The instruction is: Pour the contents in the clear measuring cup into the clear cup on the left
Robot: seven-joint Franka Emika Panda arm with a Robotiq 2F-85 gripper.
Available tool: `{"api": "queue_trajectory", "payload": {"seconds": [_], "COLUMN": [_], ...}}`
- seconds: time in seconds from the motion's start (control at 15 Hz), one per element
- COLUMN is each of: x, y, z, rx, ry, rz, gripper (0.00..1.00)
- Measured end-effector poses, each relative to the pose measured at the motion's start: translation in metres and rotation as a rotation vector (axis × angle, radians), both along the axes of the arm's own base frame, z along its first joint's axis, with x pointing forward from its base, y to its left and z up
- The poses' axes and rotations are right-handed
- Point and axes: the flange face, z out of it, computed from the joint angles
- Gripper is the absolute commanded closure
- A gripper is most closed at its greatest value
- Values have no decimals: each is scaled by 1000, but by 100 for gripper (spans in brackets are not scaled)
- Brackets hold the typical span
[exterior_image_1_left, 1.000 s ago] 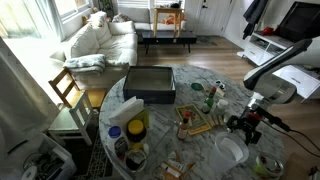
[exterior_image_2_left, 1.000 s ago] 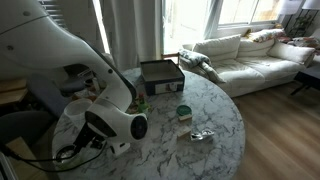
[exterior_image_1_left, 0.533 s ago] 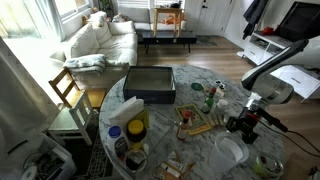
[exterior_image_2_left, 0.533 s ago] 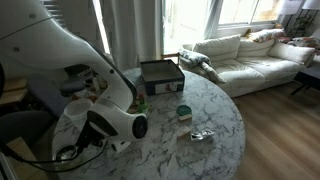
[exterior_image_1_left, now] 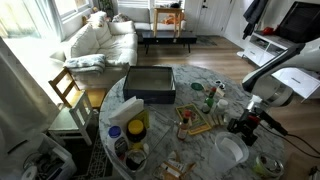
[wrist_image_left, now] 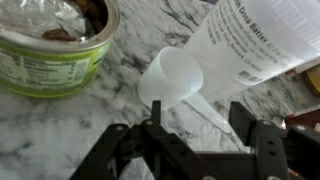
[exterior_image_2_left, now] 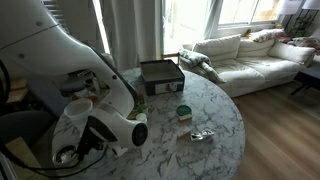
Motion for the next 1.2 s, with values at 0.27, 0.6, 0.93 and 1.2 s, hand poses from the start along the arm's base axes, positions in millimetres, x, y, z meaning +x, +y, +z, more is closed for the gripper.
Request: {"api": "queue_trajectory", "payload": {"seconds": [0.27,0.6,0.93,1.2], "x": [2,5,4,3], "y": [1,3,4,4], "z": [-2,-4,-8,-12], "rx": [22,50,61,66], "ry": [-62,-121,-149,-161], "rz": [-1,-4,4,10], "gripper": [40,50,63,63]}}
